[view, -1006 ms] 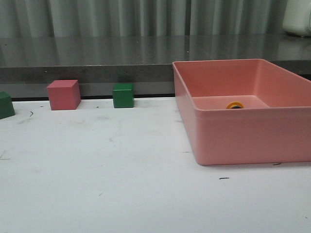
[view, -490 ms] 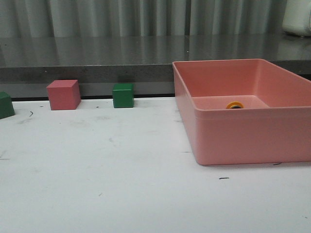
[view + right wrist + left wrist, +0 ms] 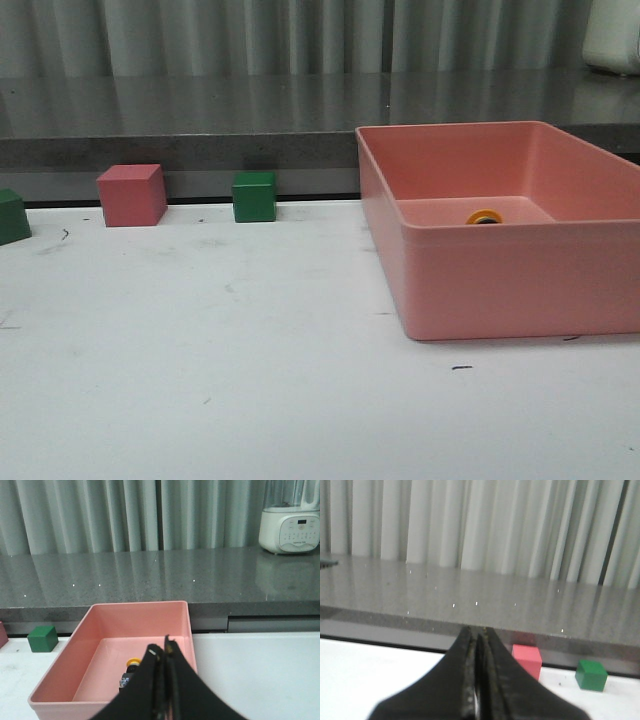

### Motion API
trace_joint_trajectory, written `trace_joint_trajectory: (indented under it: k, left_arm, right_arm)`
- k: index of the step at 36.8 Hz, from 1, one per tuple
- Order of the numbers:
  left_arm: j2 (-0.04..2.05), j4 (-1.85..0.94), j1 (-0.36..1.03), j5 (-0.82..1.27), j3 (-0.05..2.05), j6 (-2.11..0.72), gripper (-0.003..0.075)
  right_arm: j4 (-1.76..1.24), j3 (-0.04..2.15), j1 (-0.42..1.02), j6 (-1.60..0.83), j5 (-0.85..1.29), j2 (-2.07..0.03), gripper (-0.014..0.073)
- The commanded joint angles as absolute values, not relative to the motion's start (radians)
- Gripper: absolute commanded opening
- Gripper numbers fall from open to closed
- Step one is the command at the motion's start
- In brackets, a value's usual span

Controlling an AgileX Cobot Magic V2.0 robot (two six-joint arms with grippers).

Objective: Place and stand button with both arms

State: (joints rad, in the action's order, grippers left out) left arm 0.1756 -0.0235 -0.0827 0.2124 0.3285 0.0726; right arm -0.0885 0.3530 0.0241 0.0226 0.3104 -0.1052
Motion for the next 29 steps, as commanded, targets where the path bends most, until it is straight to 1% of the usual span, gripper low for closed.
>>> trace_joint_trajectory:
  k: [1, 4, 6, 12, 14, 16, 17, 19, 20, 21, 22, 23, 24, 26, 29]
  left_arm:
    - [0.302, -0.01, -0.086, 0.194, 0.411, 0.07, -0.002]
    - [0.388, -0.007, -0.084, 0.192, 0.442, 0.07, -0.002]
    - [0.401, -0.007, -0.084, 0.19, 0.449, 0.07, -0.002]
    - [0.401, -0.007, -0.084, 0.188, 0.449, 0.07, -0.0015]
    - [0.401, -0.007, -0.084, 0.191, 0.449, 0.07, 0.003]
    - [0.401, -0.007, -0.084, 0.191, 0.449, 0.07, 0.0131]
    - [0.401, -0.007, -0.084, 0.191, 0.449, 0.07, 0.0198]
    - [0.401, -0.007, -0.084, 0.191, 0.449, 0.07, 0.0383]
    - [0.401, -0.007, -0.084, 0.191, 0.449, 0.07, 0.0459]
    - [0.401, -0.007, -0.084, 0.191, 0.449, 0.07, 0.0526]
    - [0.401, -0.007, -0.084, 0.191, 0.449, 0.07, 0.058]
    - [0.401, -0.007, -0.084, 0.191, 0.449, 0.07, 0.0627]
    - [0.401, -0.007, -0.084, 0.191, 0.449, 0.07, 0.0655]
    - [0.401, -0.007, -0.084, 0.191, 0.449, 0.07, 0.0665]
    - [0.401, -0.007, -0.084, 0.191, 0.449, 0.07, 0.0663]
  right_arm:
    - [-0.089, 0.473, 0.02, 0.016, 0.322, -0.233, -0.0067]
    - [-0.089, 0.551, 0.02, 0.016, 0.394, -0.337, -0.0067]
    - [-0.089, 0.574, 0.02, 0.016, 0.414, -0.371, -0.0067]
    - [-0.089, 0.578, 0.02, 0.016, 0.408, -0.387, -0.0067]
    - [-0.088, 0.578, 0.02, 0.016, 0.409, -0.387, -0.0062]
    - [-0.088, 0.578, 0.02, 0.016, 0.409, -0.387, -0.0032]
    - [-0.088, 0.578, 0.02, 0.016, 0.409, -0.387, -0.0005]
    - [-0.088, 0.578, 0.02, 0.016, 0.406, -0.387, 0.0118]
    - [-0.086, 0.578, 0.02, 0.016, 0.407, -0.387, 0.0185]
    - [-0.085, 0.578, 0.02, 0.016, 0.407, -0.387, 0.0258]
    - [-0.085, 0.578, 0.02, 0.016, 0.407, -0.387, 0.0369]
    - [-0.085, 0.578, 0.02, 0.016, 0.407, -0.387, 0.0446]
    - [-0.085, 0.578, 0.02, 0.016, 0.407, -0.387, 0.0516]
    - [-0.085, 0.578, 0.02, 0.016, 0.407, -0.387, 0.0657]
    - [-0.085, 0.578, 0.02, 0.016, 0.404, -0.387, 0.0646]
